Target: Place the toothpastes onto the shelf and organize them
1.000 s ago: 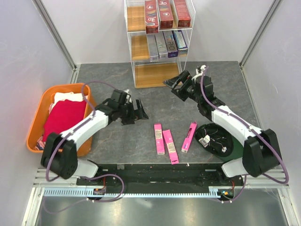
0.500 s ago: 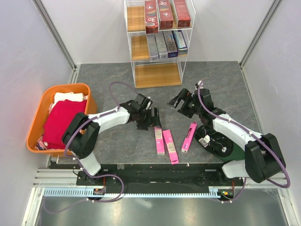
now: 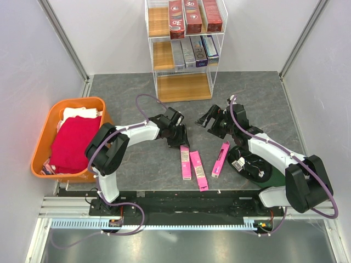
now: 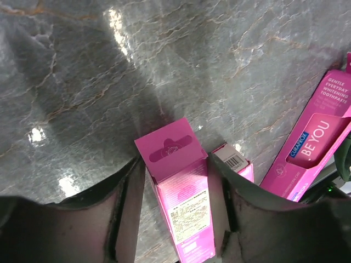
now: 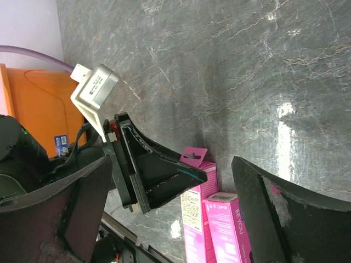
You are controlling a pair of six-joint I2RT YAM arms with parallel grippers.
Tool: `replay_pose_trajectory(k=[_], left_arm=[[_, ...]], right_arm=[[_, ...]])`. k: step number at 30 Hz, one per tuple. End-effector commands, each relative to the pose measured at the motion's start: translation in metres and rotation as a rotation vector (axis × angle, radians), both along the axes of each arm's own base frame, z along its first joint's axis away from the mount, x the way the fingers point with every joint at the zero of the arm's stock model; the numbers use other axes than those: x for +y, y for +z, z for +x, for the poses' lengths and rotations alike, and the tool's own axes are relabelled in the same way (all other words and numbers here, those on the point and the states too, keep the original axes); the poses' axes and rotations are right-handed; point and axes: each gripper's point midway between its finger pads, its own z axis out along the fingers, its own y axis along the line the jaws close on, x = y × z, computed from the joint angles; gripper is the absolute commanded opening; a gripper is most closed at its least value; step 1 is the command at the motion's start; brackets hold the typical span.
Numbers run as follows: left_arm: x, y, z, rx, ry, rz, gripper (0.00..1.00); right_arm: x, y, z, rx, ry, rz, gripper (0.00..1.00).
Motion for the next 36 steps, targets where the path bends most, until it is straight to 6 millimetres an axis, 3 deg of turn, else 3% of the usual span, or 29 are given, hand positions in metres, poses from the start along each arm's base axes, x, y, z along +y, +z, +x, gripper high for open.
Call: replay_pose_trajectory(k=[1, 5, 10, 11, 13, 17, 19, 22, 26, 29, 32, 36], left_arm=[[-0.009, -0.001, 0.003, -0.009, -0.004, -0.022, 0.48], [-0.014, 0.018, 0.008, -0.045, 0.006, -0.084, 0.43], [-0.001, 0.054, 0.024, -0.125, 0.063, -0.164, 0.38], [0.009, 0.055, 0.028, -0.129, 0.091, -0.177, 0.37], [0.015, 0.075, 0.03, -0.144, 0.111, -0.253, 0.36], [0.048, 0.106, 0.048, -0.21, 0.214, -0.416, 0.35], [0.059, 0.127, 0.051, -0.235, 0.248, -0.502, 0.35], [0.083, 0.142, 0.055, -0.268, 0.312, -0.584, 0.34], [0.107, 0.165, 0.064, -0.301, 0.362, -0.67, 0.33], [0.112, 0.174, 0.066, -0.31, 0.367, -0.696, 0.33], [0.114, 0.18, 0.066, -0.31, 0.367, -0.718, 0.33], [0.113, 0.184, 0.064, -0.308, 0.366, -0.747, 0.33]], right_arm=[[0.001, 0.013, 0.002, -0.044, 0.024, -0.005, 0.98], [-0.001, 0.015, 0.002, -0.05, 0.032, -0.032, 0.98], [-0.002, 0.019, 0.002, -0.064, 0.05, -0.054, 0.98], [-0.002, 0.02, 0.001, -0.065, 0.054, -0.058, 0.98], [0.0, 0.023, 0.0, -0.078, 0.066, -0.067, 0.98], [0.008, 0.03, -0.003, -0.116, 0.101, -0.082, 0.98], [0.016, 0.036, -0.008, -0.143, 0.128, -0.089, 0.98], [0.032, 0.042, -0.018, -0.186, 0.18, -0.099, 0.98], [0.068, 0.044, -0.042, -0.232, 0.308, -0.095, 0.98], [0.094, 0.045, -0.06, -0.256, 0.395, -0.076, 0.98], [0.107, 0.041, -0.069, -0.252, 0.422, -0.08, 0.98], [0.11, 0.036, -0.071, -0.249, 0.414, -0.076, 0.94]])
